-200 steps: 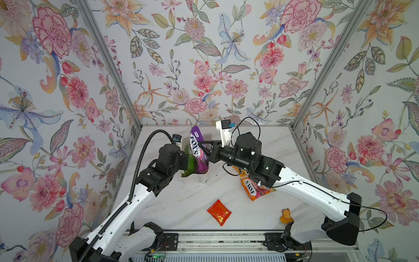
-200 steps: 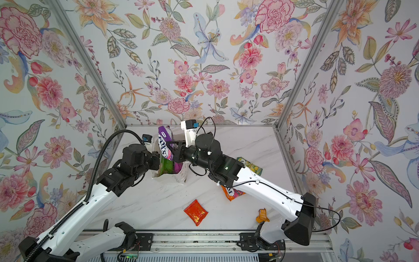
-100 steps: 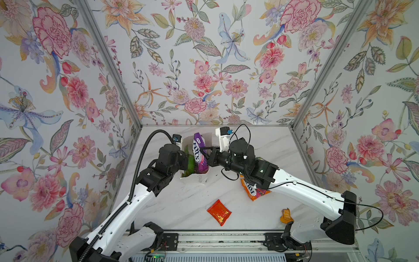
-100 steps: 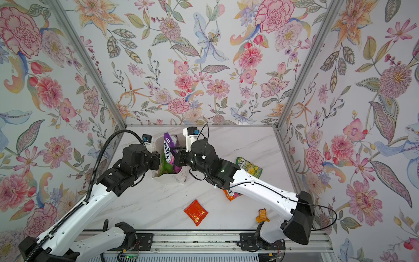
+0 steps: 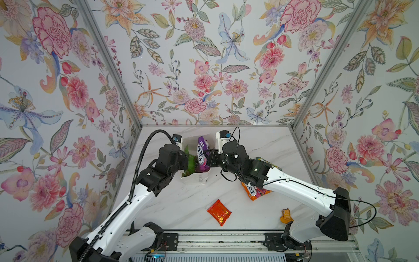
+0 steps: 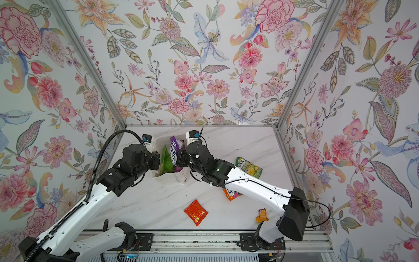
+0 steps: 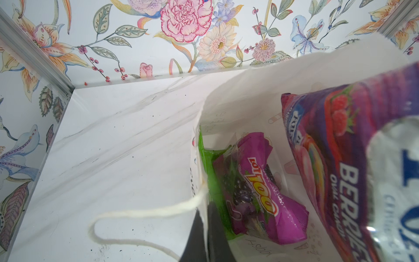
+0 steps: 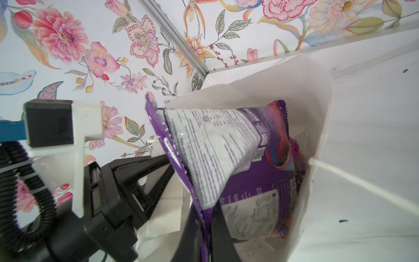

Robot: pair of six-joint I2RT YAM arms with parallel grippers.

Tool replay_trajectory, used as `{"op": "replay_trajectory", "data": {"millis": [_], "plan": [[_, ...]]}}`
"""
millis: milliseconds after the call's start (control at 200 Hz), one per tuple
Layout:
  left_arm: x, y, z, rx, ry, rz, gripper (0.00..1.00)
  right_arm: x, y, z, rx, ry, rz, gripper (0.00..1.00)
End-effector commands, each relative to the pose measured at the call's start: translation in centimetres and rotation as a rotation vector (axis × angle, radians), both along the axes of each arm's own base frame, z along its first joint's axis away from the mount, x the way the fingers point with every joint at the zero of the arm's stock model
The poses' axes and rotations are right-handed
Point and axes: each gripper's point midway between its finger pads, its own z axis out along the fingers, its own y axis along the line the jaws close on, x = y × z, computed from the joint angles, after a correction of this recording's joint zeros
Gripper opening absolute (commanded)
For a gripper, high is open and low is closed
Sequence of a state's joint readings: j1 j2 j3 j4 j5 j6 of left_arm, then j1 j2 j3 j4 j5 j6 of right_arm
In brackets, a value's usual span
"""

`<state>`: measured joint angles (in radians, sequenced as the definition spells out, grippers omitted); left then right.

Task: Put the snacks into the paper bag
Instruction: 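Carry the purple pack over the paper bag opening with the right gripper, then lower the purple pack into the paper bag and open the right gripper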

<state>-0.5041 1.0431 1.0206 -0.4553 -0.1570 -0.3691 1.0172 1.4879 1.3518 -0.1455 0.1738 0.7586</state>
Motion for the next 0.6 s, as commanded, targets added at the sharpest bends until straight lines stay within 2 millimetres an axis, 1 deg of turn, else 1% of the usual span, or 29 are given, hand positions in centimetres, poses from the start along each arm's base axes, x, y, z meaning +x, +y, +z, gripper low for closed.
{"op": "replay_trajectory", "data": {"millis": [0,90,155,275,450,550,595], "plan": [[0.5,0.6,2.2,-0.004,-0.073,0.018,0.00,0.9,0.2,0.5,0.003,-0.001,-0.033,0.00],[0.4,0.6,2.3,-0.004,-0.076,0.020,0.00,1.2,0.3,-0.4,-0.018,0.022,-0.042,0.00],[0.4,0.6,2.3,-0.005,-0.077,0.020,0.00,1.3,0.3,-0.6,-0.027,0.023,-0.054,0.00],[0.4,0.6,2.2,-0.004,-0.072,0.018,0.00,1.6,0.1,-0.6,-0.055,0.015,-0.065,0.00],[0.5,0.6,2.2,-0.005,-0.073,0.018,0.00,1.8,0.0,-1.4,-0.083,0.020,-0.079,0.00],[0.4,0.6,2.3,-0.005,-0.075,0.018,0.00,2.0,-0.1,-1.2,-0.086,0.014,-0.090,0.00],[0.4,0.6,2.3,-0.005,-0.077,0.019,0.00,2.0,-0.1,-1.3,-0.091,0.011,-0.087,0.02]]}}
